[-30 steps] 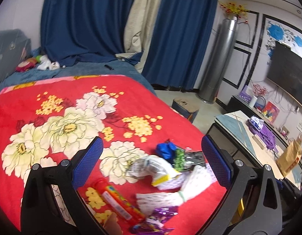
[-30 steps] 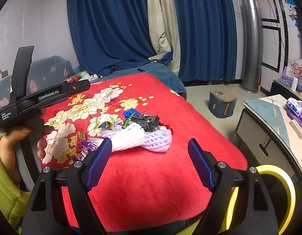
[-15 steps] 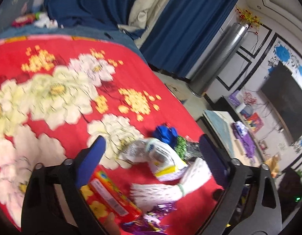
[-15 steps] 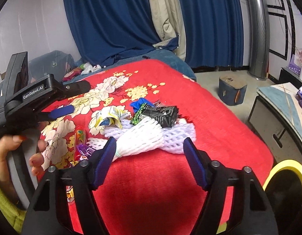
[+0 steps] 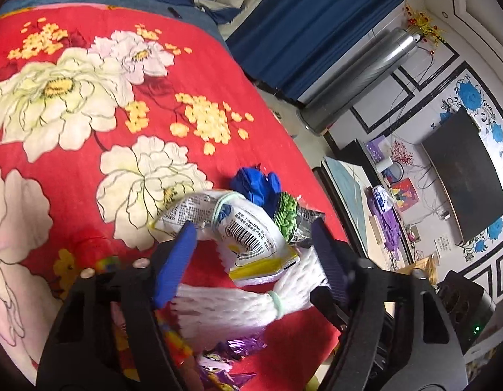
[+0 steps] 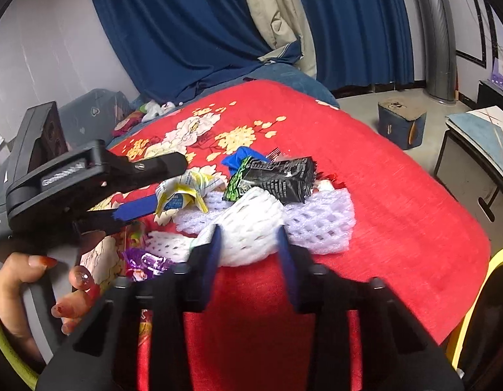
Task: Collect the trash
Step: 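Grasp the white printed wrapper with the left tool while the right tool grasps the white foam net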
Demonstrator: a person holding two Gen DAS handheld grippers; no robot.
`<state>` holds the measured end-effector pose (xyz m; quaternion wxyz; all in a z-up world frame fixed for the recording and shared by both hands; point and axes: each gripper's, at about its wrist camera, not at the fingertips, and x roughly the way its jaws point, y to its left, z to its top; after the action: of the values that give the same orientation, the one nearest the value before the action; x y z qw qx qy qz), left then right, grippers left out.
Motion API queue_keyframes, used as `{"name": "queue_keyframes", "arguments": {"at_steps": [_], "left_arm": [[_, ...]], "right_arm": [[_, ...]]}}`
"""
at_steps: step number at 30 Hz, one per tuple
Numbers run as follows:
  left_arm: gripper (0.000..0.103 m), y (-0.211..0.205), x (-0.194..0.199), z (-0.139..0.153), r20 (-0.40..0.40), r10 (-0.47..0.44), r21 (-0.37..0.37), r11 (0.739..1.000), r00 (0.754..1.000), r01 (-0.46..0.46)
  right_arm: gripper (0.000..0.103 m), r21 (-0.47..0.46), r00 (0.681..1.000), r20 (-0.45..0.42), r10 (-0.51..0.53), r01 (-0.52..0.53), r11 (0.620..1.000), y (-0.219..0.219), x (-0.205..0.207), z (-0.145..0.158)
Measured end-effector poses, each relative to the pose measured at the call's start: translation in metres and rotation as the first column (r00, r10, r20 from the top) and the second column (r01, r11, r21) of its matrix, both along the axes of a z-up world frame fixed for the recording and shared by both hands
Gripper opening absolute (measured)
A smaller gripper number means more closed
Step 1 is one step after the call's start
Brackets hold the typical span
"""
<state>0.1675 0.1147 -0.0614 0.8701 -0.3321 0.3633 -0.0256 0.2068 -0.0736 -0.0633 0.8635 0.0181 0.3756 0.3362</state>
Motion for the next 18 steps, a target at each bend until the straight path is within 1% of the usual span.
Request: {"name": "queue_keyframes", "arguments": {"at_steps": [3,5,6,10,11,15,18], "left_arm": [[0.052,-0.001,0.000,-0.004,-0.011,-0.003,-0.005,1.000,1.000,0.003],[0.044,-0.001,0.000,-0.005,-0.016,-0.003,-0.007,1.000,1.000,0.003],[0.042,-0.001,-0.001,-0.005,-0.015,-0.007,-0.010,1.000,1.000,0.007],[0.038,-0.004,-0.001,-0.004,-0.020,-0.021,0.002,1.000,1.000,0.021],[0.030,-0.004,-0.002,-0.003,-0.017,-0.023,0.002,1.000,1.000,0.023],[0.027,-0.003,-0.004,-0.001,0.000,-0.034,0.002,0.999,0.999,0.034],[0.027,0.000,-0.008,0.006,0.030,-0.031,0.009,0.999,0.999,0.031]], "right_arm": [[0.009,0.000,1.000,0.022,0.019,-0.019,1.000,-0.001,-0.005,0.001],[0.008,0.003,0.999,0.047,0.023,-0.023,1.000,-0.002,-0.010,0.004],[0.008,0.006,0.998,0.060,0.022,-0.023,1.000,-0.004,-0.013,0.006],[0.008,0.010,0.994,0.103,0.029,-0.030,1.000,-0.007,-0.023,0.012],[0.008,0.010,0.993,0.117,0.030,-0.031,0.999,-0.008,-0.025,0.014],[0.007,0.009,0.984,0.174,0.030,-0.032,0.999,-0.010,-0.033,0.022],[0.007,0.003,0.976,0.218,0.024,-0.025,1.000,-0.015,-0.039,0.028]]}}
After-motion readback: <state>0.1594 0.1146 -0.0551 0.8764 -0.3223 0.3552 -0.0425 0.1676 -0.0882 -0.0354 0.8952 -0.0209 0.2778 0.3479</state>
